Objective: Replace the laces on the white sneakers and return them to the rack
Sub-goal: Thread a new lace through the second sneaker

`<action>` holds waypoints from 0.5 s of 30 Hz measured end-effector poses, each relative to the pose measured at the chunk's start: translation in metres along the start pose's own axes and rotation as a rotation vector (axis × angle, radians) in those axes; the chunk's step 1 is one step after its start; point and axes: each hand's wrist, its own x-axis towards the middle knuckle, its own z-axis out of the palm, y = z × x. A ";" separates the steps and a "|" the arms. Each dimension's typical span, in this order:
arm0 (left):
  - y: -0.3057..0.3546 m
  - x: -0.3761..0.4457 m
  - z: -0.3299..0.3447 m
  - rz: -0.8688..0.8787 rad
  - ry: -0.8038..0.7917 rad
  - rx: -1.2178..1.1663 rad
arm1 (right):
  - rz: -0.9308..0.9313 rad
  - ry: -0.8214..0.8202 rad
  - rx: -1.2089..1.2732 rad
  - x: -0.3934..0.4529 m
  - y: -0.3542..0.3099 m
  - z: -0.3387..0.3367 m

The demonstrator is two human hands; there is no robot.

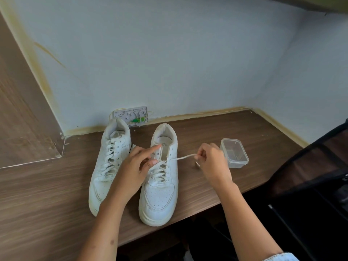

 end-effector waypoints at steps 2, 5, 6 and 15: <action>-0.003 0.001 -0.004 0.009 0.010 -0.012 | -0.139 -0.082 0.054 -0.002 -0.012 0.001; -0.004 0.002 -0.008 0.022 -0.006 -0.037 | -0.327 -0.175 0.064 -0.008 -0.032 0.009; -0.004 0.002 -0.009 0.030 -0.008 -0.036 | -0.369 -0.173 0.038 -0.011 -0.037 0.012; -0.001 0.006 -0.012 0.029 0.033 0.066 | -0.174 0.029 -0.047 0.001 -0.008 0.005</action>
